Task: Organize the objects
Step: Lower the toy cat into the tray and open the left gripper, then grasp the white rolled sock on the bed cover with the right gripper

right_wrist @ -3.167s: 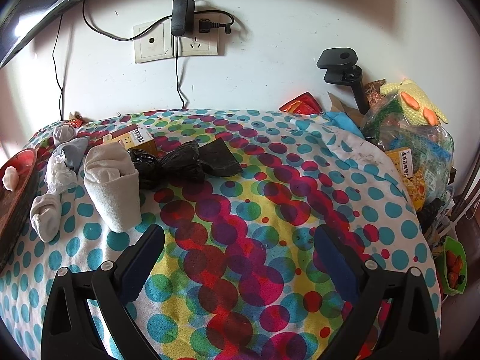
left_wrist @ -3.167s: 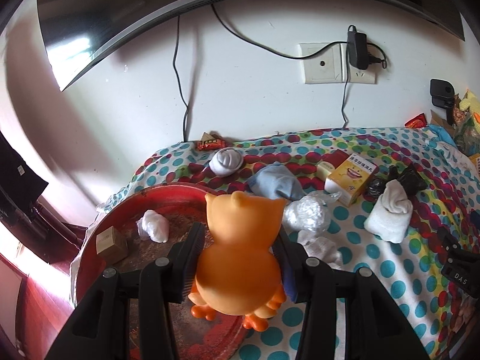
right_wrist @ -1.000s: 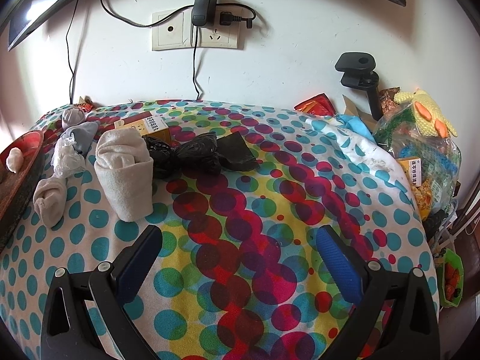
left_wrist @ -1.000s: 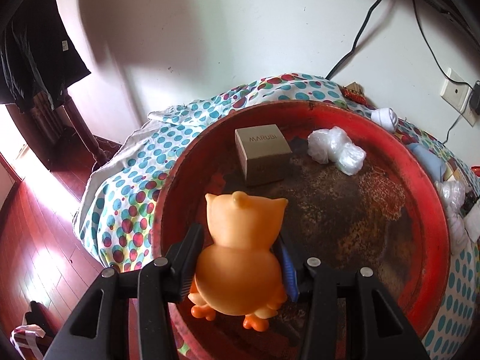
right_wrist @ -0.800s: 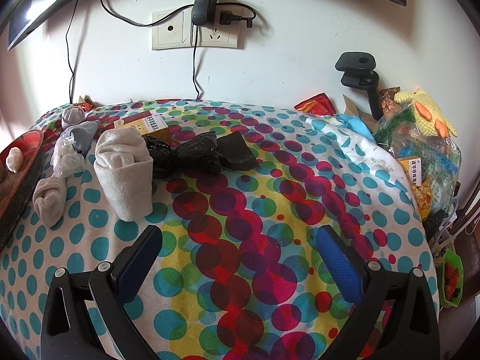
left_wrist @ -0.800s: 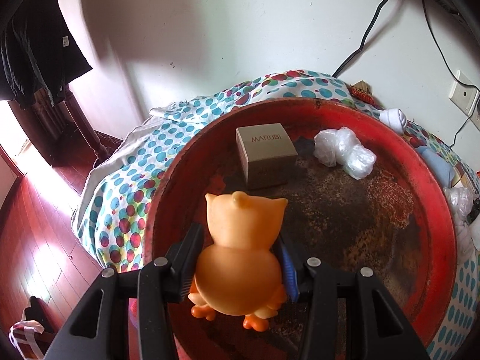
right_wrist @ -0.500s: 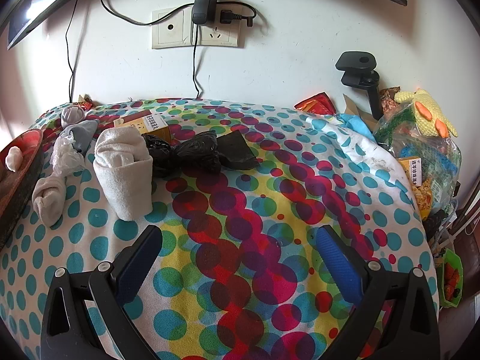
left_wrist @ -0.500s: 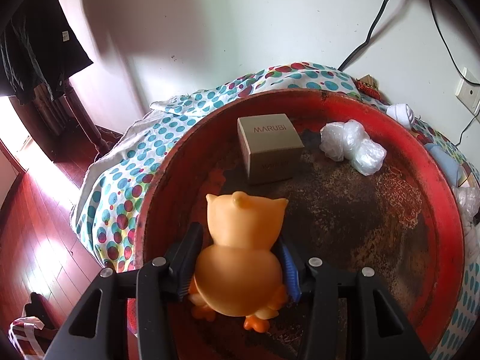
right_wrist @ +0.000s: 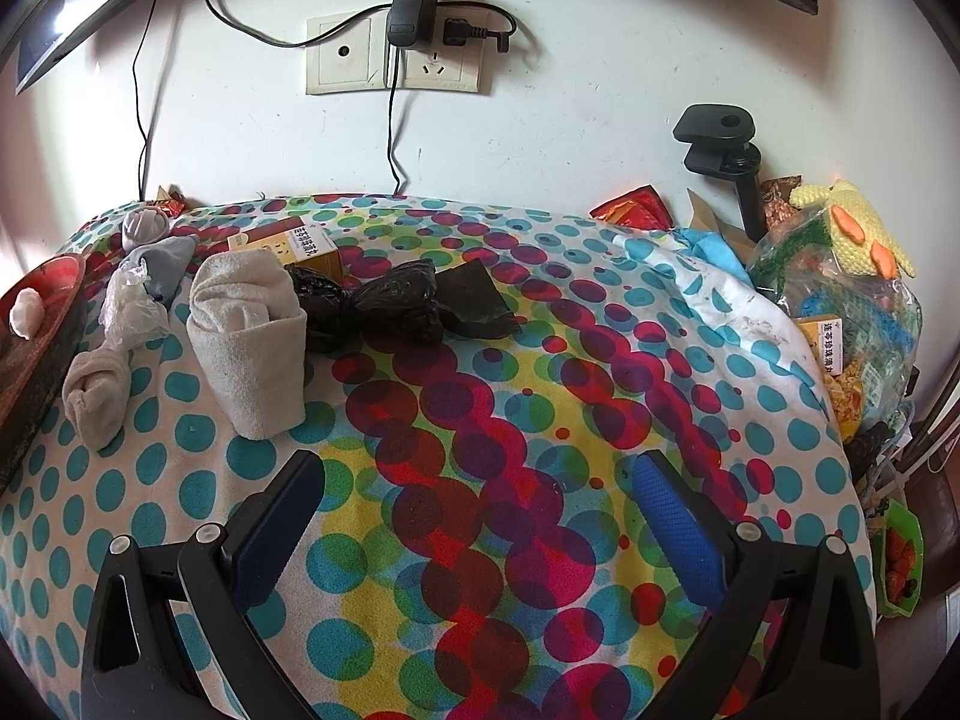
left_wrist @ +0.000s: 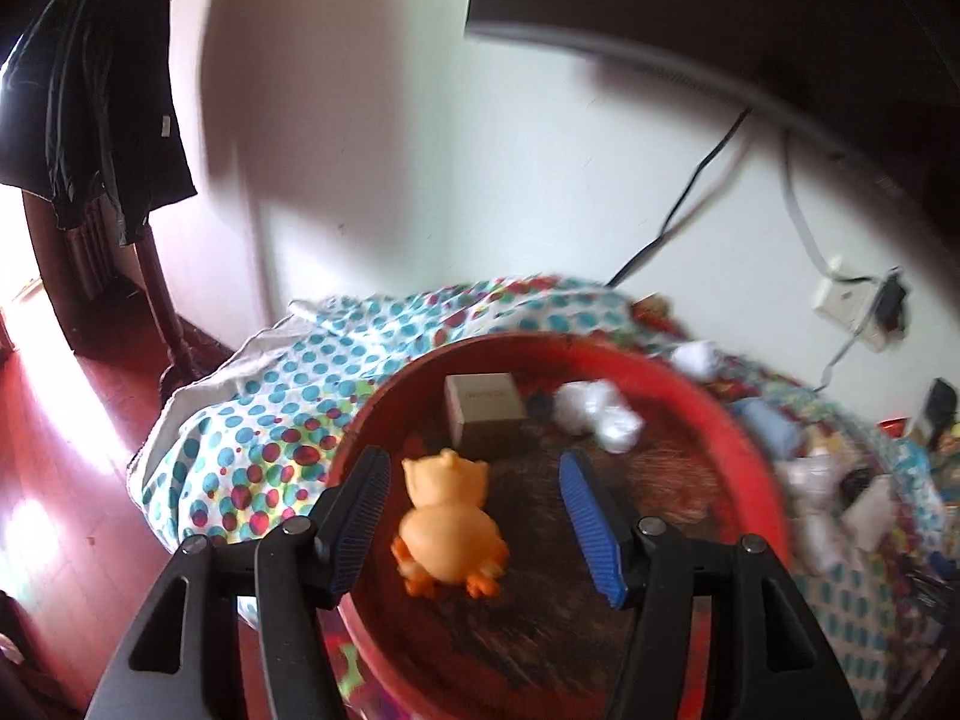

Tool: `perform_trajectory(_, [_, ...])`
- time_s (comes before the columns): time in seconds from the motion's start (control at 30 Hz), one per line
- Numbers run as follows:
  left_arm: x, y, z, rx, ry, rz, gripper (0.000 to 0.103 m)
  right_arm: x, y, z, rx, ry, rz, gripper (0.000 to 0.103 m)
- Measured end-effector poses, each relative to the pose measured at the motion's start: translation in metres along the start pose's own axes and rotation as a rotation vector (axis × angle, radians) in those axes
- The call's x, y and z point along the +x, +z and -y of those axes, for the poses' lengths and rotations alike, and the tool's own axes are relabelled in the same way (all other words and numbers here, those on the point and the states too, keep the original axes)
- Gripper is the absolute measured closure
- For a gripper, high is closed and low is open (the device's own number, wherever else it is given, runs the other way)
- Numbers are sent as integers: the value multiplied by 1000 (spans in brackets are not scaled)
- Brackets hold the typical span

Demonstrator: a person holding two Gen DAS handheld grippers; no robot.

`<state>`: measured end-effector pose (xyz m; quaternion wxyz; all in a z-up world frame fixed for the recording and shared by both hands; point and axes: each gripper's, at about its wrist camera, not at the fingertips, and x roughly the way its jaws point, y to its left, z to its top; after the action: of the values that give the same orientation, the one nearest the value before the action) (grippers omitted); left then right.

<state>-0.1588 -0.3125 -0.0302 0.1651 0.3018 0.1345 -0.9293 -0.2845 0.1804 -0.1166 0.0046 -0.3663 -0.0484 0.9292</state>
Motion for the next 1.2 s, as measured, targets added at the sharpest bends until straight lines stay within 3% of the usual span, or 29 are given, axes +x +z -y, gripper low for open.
perform_trajectory(0.13, [-41, -51, 21, 26, -7, -3, 36, -1, -1, 1, -5, 29, 13, 1])
perform_trajectory(0.23, [-56, -97, 38, 16, -82, -36, 36, 1, 0, -3, -20, 49, 1, 1])
perform_trajectory(0.37, [-68, -142, 63, 101, -144, -63, 36, 1, 0, -8, -41, 49, -15, 1])
perform_trajectory(0.43, [-65, -152, 73, 136, -161, -83, 36, -2, 0, -15, -44, 70, -9, 1])
perform_trajectory(0.57, [-59, -157, 78, 98, -247, -132, 36, -5, 10, -47, -59, 129, -9, 1])
perform_trajectory(0.7, [-60, -160, 84, 139, -254, -129, 36, 7, 26, -80, -93, 107, -32, 1])
perform_trajectory(0.83, [-57, -160, 81, 113, -271, -151, 36, 29, 42, -90, -35, 87, -75, 3])
perform_trajectory(0.87, [-56, -160, 81, 111, -273, -155, 36, 34, 46, -89, -9, 103, -80, 5])
perform_trajectory(0.9, [-55, -159, 80, 109, -274, -159, 36, 35, 47, -88, 6, 108, -78, 26])
perform_trajectory(0.93, [-54, -159, 80, 108, -274, -162, 36, 38, 49, -88, 15, 105, -86, 64])
perform_trajectory(0.97, [-53, -159, 79, 107, -273, -163, 36, 42, 50, -88, 25, 101, -108, 70])
perform_trajectory(1.2, [-52, -162, 82, 113, -270, -182, 36, 28, 53, -84, -13, 73, -88, 73])
